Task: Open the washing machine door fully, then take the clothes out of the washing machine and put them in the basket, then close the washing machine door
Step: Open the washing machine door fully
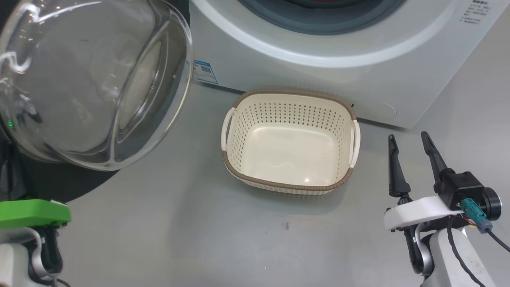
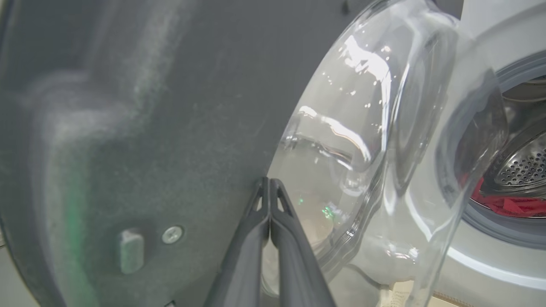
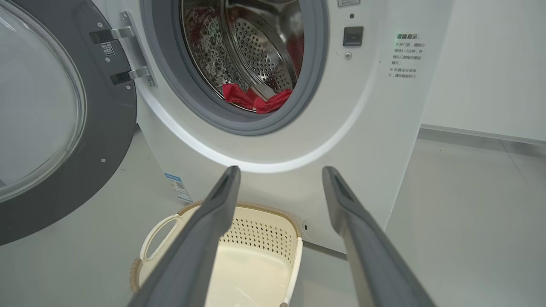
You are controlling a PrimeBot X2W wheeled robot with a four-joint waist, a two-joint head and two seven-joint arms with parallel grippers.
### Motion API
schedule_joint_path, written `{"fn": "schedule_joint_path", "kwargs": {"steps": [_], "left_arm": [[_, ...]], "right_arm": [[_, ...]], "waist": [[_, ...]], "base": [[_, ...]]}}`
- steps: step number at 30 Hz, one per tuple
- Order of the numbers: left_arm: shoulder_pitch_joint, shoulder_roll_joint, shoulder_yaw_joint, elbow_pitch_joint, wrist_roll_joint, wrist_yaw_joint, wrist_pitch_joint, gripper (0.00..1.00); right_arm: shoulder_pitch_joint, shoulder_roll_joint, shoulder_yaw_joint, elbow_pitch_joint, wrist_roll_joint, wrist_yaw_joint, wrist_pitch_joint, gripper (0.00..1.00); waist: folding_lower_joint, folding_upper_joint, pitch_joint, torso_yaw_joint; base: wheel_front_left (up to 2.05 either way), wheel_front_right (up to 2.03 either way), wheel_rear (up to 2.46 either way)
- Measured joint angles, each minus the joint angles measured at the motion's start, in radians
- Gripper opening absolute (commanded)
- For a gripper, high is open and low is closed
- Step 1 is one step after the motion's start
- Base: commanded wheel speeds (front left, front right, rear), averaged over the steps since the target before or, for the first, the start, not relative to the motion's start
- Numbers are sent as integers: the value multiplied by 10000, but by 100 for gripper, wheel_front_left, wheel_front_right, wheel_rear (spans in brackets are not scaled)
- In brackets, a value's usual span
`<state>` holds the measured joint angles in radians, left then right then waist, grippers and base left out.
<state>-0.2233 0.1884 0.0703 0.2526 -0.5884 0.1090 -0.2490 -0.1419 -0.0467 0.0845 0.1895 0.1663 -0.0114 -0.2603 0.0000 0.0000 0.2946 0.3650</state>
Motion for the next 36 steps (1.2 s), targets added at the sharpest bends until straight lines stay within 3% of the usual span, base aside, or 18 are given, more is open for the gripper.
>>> {"fn": "schedule_joint_path", "kwargs": {"steps": [10, 20, 36], "left_arm": [[-428, -23, 430, 577, -4, 0, -77, 0], [-416, -408, 694, 161, 694, 0, -77, 0], [1135, -708, 23, -844, 2130, -247, -77, 0]], "right_arm": [[-188, -31, -140, 50, -31, 10, 0, 100], [-346, -29, -90, 228, 65, 100, 0, 100], [130, -23, 144, 529, 546, 192, 0, 100]], "waist": [[0, 0, 348, -129], [0, 0, 106, -246], [0, 0, -1001, -334]], "base": [[0, 0, 0], [0, 0, 0], [0, 0, 0]]}}
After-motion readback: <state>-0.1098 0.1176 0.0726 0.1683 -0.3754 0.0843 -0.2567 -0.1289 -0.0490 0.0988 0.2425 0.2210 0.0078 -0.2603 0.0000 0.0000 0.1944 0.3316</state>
